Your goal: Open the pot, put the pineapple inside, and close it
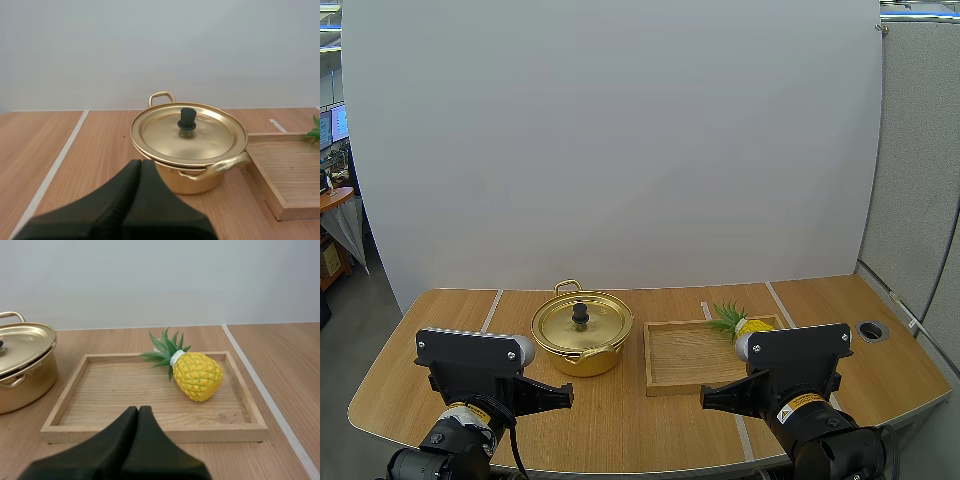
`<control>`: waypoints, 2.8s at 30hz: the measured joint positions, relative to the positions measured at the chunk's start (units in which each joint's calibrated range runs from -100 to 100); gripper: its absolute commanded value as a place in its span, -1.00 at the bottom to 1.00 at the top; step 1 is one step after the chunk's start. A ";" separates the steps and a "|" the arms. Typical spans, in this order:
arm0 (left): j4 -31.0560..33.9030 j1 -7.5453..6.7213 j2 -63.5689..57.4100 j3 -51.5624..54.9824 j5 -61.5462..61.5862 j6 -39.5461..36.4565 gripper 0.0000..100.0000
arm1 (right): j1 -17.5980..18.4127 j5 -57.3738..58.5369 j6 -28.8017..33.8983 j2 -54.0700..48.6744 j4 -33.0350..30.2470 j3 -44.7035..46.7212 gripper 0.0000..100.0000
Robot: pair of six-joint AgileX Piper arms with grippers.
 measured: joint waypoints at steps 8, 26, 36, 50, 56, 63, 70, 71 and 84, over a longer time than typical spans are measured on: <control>0.00 0.00 0.00 0.00 0.00 0.00 -1.00 | 0.00 0.00 0.00 0.00 0.00 0.00 -1.00; 0.00 0.00 0.00 0.00 0.00 0.00 -1.00 | 0.00 0.00 0.00 0.00 0.00 0.00 -1.00; 0.00 0.00 0.00 0.00 0.00 0.00 -1.00 | 0.00 0.00 0.00 0.00 0.00 0.00 -1.00; 0.00 0.00 0.00 0.00 0.00 0.00 -1.00 | 0.00 0.00 0.00 0.00 3.01 0.00 -1.00; 0.37 0.00 0.00 0.00 0.00 0.00 -1.00 | 0.00 0.00 0.00 0.00 3.14 0.00 -1.00; 0.60 0.00 0.00 -6.18 6.34 0.00 -1.00 | 0.00 5.31 0.00 0.00 1.58 -4.64 -1.00; 0.82 0.00 -0.10 -21.97 13.93 0.00 -1.00 | 0.00 13.24 0.00 -0.12 1.12 -16.80 -1.00; 0.82 0.00 -0.10 -23.18 14.90 0.00 -1.00 | 0.00 14.18 0.00 -0.12 1.15 -18.74 -1.00; 1.51 0.00 -0.18 -44.60 34.20 0.00 -1.00 | 0.00 54.67 0.00 -0.36 0.71 -42.40 -1.00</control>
